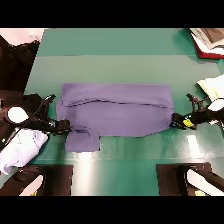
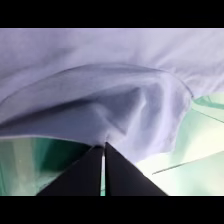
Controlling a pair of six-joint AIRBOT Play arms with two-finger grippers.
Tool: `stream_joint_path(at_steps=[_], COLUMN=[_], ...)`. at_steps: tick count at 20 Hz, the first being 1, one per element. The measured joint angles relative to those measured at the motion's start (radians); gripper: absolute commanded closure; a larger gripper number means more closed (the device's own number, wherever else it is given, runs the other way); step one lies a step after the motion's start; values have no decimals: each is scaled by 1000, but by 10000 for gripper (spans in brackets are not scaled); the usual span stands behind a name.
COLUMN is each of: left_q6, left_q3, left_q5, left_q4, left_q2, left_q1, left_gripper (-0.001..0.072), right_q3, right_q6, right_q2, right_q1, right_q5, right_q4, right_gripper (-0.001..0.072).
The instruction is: Fold the shirts.
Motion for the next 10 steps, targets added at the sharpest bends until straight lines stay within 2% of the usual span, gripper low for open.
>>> stream_joint_path(at_steps=[4,10], left_q6=[18,45], left_q3=[37,206], left_q5=[-48,-260], left_q4=[0,-11], left_q2=[0,2], left_q1=[0,0], left_gripper=[681,681], right_q3=[0,2], right_q6=[-1,16], right_q2=[79,292], right_q1=[3,-12], right_q5=[40,267], right_q4=[-14,-71], right_gripper=[693,694])
